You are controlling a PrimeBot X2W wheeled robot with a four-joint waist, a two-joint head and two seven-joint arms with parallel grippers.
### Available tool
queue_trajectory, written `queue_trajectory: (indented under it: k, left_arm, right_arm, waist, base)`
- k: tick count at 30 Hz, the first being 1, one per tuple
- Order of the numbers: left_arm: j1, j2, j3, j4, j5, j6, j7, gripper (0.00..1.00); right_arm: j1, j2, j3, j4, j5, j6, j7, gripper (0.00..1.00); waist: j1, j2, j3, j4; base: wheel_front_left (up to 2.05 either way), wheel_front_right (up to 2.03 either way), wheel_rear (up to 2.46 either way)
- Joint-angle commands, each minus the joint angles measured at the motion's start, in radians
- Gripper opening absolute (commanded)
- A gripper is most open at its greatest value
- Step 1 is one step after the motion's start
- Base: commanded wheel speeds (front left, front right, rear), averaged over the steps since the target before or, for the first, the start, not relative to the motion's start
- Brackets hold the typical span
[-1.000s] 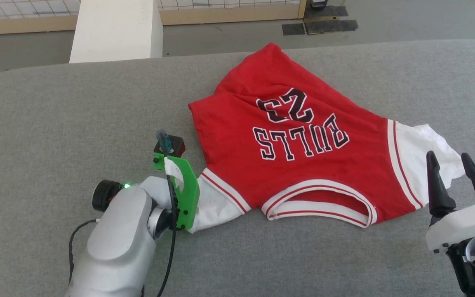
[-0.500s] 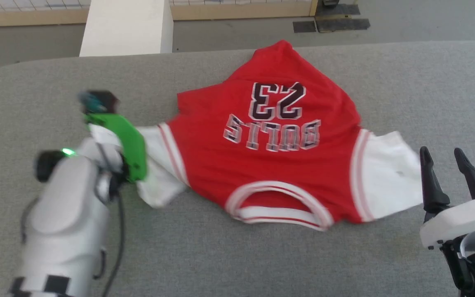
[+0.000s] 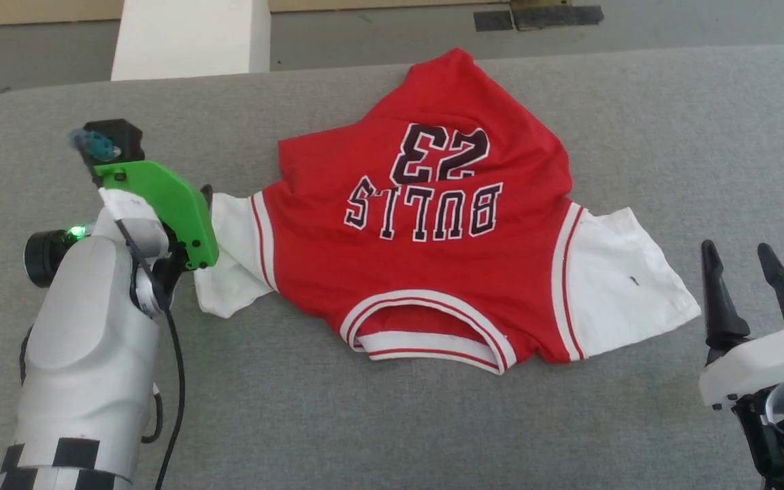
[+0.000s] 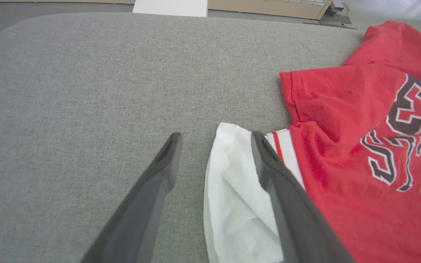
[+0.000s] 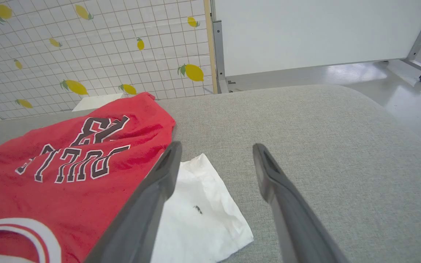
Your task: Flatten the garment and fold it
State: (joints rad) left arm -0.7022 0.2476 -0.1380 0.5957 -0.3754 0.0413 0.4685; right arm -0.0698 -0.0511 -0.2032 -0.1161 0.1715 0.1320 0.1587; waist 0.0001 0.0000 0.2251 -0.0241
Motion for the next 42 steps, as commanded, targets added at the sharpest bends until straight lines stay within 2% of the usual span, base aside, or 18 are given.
queue_trajectory:
  k: [1, 4, 8, 13, 22, 27, 28, 29, 32, 35, 39, 42]
  left_arm:
    - [0.023, 0.001, 0.003, -0.016, -0.014, 0.006, -0.005, 1.0]
    - [0.074, -0.007, -0.004, -0.062, -0.024, 0.009, 0.021, 1.0]
    - [0.156, -0.022, -0.036, -0.132, -0.042, 0.0, 0.11, 1.0]
    - [0.228, -0.035, -0.058, -0.184, -0.058, 0.012, 0.184, 1.0]
    - [0.227, -0.038, -0.048, -0.148, -0.066, 0.037, 0.168, 1.0]
    - [0.214, -0.038, -0.053, -0.103, -0.077, 0.027, 0.181, 1.0]
    - [0.215, -0.038, -0.056, -0.096, -0.081, 0.019, 0.185, 0.47]
    - [0.218, -0.038, -0.06, -0.092, -0.084, 0.01, 0.188, 0.0]
    - [0.238, -0.039, -0.052, -0.098, -0.113, -0.011, 0.188, 0.0]
    - [0.258, -0.034, -0.019, -0.137, -0.14, -0.012, 0.156, 0.0]
    - [0.322, -0.024, 0.06, -0.275, -0.191, 0.009, 0.084, 0.0]
    - [0.376, -0.028, 0.085, -0.374, -0.205, 0.025, 0.063, 0.0]
  right_arm:
    - [0.002, 0.001, 0.001, 0.003, 0.0, -0.001, 0.0, 1.0]
    - [0.012, 0.001, 0.001, 0.007, 0.004, -0.001, 0.0, 1.0]
    - [0.021, 0.001, 0.005, 0.008, 0.004, -0.001, 0.005, 1.0]
    - [0.012, 0.001, 0.018, 0.005, 0.003, -0.001, 0.012, 1.0]
    - [0.008, 0.001, 0.015, -0.011, -0.002, -0.001, 0.017, 1.0]
    - [0.004, 0.001, 0.013, -0.013, 0.001, -0.001, 0.013, 1.0]
    - [0.003, 0.001, 0.013, -0.012, 0.002, -0.001, 0.011, 1.0]
    - [0.004, 0.001, 0.012, -0.01, 0.003, -0.001, 0.01, 1.0]
    - [0.005, 0.001, 0.008, -0.001, 0.003, -0.001, 0.008, 1.0]
    - [0.007, 0.001, -0.004, 0.015, -0.012, -0.001, 0.028, 1.0]
    - [-0.022, 0.001, -0.044, 0.052, -0.086, -0.001, 0.146, 1.0]
    - [-0.053, 0.001, -0.058, 0.079, -0.134, -0.001, 0.283, 1.0]
  waist:
    - [-0.0001, 0.0, -0.027, 0.024]
    - [-0.0001, 0.0, -0.044, 0.049]
    - [-0.0001, 0.0, -0.055, 0.08]
    - [-0.0001, 0.0, -0.051, 0.086]
    - [-0.0001, 0.0, -0.009, 0.045]
    - [-0.0001, 0.0, 0.01, 0.022]
    - [-0.0001, 0.0, 0.012, 0.019]
    - [-0.0001, 0.0, 0.012, 0.017]
    - [-0.0001, 0.0, 0.011, 0.013]
    - [-0.0001, 0.0, 0.006, 0.014]
    - [-0.0001, 0.0, -0.007, 0.017]
    - [-0.0001, 0.0, -0.002, 0.024]
  base:
    - [0.0, 0.0, 0.0]
    - [0.0, 0.0, 0.0]
    - [0.0, 0.0, 0.0]
    - [0.0, 0.0, 0.0]
    - [0.0, 0.0, 0.0]
    - [0.0, 0.0, 0.0]
    - [0.0, 0.0, 0.0]
    - [0.0, 0.0, 0.0]
    - [0.0, 0.0, 0.0]
    - [0.0, 0.0, 0.0]
    - [0.0, 0.0, 0.0]
    - [0.0, 0.0, 0.0]
